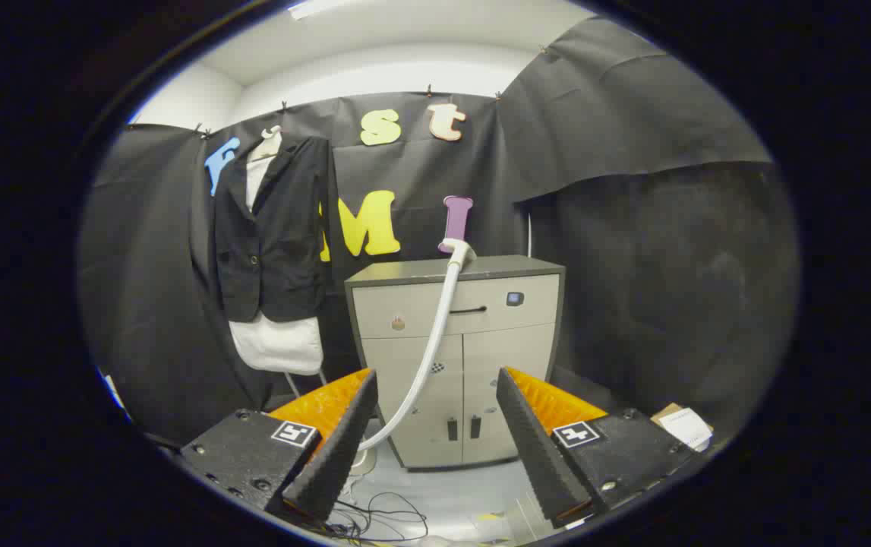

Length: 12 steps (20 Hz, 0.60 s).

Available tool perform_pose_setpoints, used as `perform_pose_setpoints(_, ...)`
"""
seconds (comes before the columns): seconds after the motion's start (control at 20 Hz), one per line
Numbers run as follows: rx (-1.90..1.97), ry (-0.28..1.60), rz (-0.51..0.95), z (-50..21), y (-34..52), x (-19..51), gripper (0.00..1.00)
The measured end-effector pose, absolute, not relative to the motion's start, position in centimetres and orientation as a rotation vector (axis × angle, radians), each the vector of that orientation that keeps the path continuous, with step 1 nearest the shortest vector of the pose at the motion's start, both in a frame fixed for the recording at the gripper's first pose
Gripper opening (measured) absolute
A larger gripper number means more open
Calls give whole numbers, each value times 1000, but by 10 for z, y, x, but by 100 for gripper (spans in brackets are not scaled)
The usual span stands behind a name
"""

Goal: Iron the clothes twice with a garment steamer, once on the left side and once on the right side.

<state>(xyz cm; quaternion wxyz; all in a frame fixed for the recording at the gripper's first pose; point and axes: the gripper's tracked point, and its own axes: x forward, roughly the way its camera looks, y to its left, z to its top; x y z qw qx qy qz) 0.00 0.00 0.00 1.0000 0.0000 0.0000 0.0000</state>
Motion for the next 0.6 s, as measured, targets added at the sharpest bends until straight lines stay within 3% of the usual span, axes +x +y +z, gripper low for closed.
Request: perform_pose_setpoints(0.6, 5, -16, -40, 2, -5, -8, 98)
